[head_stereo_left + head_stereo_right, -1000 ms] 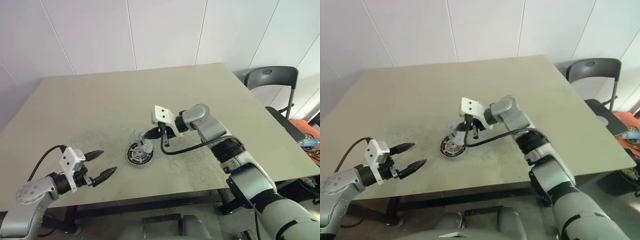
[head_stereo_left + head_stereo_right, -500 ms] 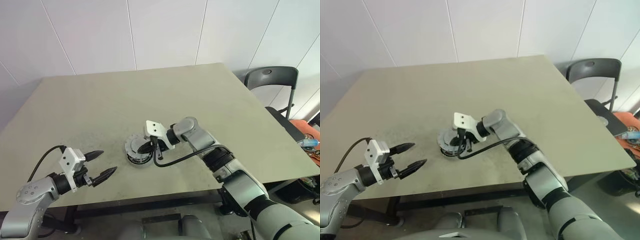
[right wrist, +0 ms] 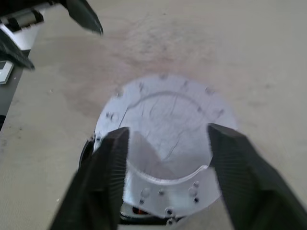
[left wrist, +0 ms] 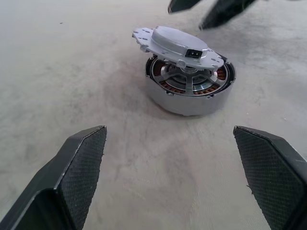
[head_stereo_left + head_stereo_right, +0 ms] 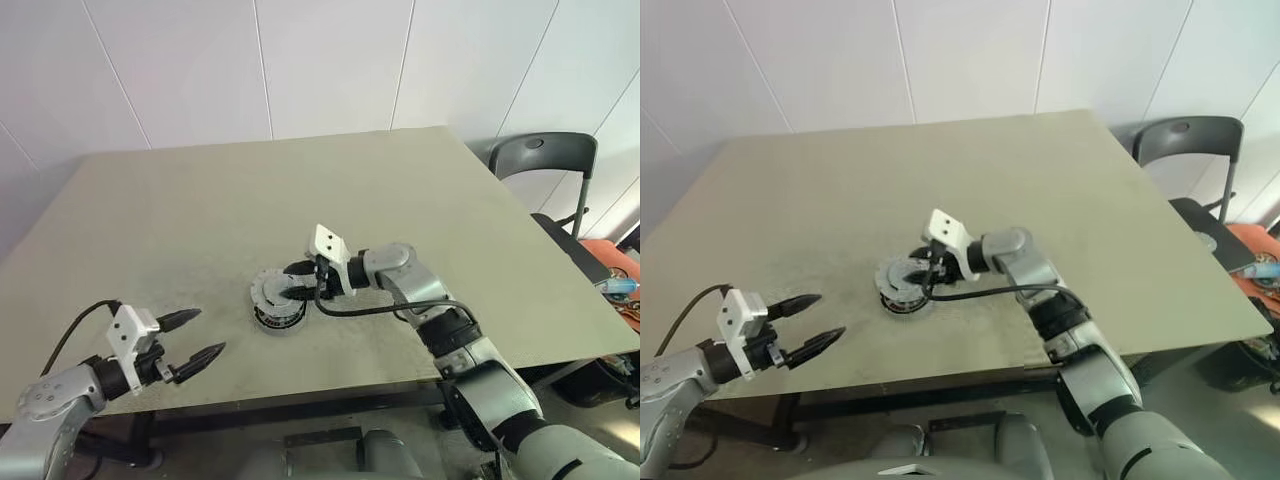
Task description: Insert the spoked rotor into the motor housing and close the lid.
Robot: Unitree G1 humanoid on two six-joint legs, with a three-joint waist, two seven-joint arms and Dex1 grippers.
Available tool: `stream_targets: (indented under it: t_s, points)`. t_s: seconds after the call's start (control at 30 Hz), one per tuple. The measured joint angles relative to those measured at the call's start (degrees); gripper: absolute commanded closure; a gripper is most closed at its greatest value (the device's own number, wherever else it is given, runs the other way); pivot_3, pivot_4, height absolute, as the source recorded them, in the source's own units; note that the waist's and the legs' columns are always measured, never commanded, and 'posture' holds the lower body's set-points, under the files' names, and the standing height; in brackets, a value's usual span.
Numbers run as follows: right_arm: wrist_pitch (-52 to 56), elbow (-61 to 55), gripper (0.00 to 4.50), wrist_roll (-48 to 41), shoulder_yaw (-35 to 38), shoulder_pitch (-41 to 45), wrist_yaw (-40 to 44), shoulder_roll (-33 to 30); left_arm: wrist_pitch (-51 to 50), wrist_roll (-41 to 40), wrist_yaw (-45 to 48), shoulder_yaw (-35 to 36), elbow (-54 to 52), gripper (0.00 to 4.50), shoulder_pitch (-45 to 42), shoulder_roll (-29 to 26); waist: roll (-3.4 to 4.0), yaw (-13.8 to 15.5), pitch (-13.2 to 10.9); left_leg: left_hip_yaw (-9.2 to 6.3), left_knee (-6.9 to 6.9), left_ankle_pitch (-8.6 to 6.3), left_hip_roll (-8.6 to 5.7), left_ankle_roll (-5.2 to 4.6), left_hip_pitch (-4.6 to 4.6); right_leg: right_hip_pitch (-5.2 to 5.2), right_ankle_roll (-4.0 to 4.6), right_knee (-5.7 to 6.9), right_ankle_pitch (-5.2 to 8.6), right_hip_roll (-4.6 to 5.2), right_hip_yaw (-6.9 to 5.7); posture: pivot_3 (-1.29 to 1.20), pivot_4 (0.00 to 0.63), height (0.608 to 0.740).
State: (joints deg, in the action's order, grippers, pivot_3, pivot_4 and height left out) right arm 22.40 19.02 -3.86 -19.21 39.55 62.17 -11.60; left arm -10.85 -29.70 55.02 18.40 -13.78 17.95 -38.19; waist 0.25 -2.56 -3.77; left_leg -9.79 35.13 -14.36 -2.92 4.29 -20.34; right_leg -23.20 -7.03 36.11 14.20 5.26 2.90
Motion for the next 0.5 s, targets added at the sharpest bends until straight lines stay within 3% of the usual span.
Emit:
stream_targets:
  t_s: [0.1,0.5]
  points:
    - [0.61,-1.62,0.03,-0.53,-0.07,-1.04,-0.32,0.53,0.03,-0.18,0.17,0.55,-0.04,0.0,0.03,-0.1,0.0,-0.02,0.0,0.0,0.01,0.0,0.0,0.0,0.03,0.03,0.01,0.01,0.0,0.0,0.0,0.0,0.0,0.74]
    - [-1.58,-0.19,0.03,0.52,-2.32,-1.16,-4.48,2.71,-0.04,-0.11,0.09,0.27,-0.66,0.0,-0.07,0.05,0.0,-0.02,0.0,0.0,0.0,0.0,0.0,0.0,0.01,0.01,0.02,-0.01,-0.01,0.0,0.0,0.0,0.0,0.74]
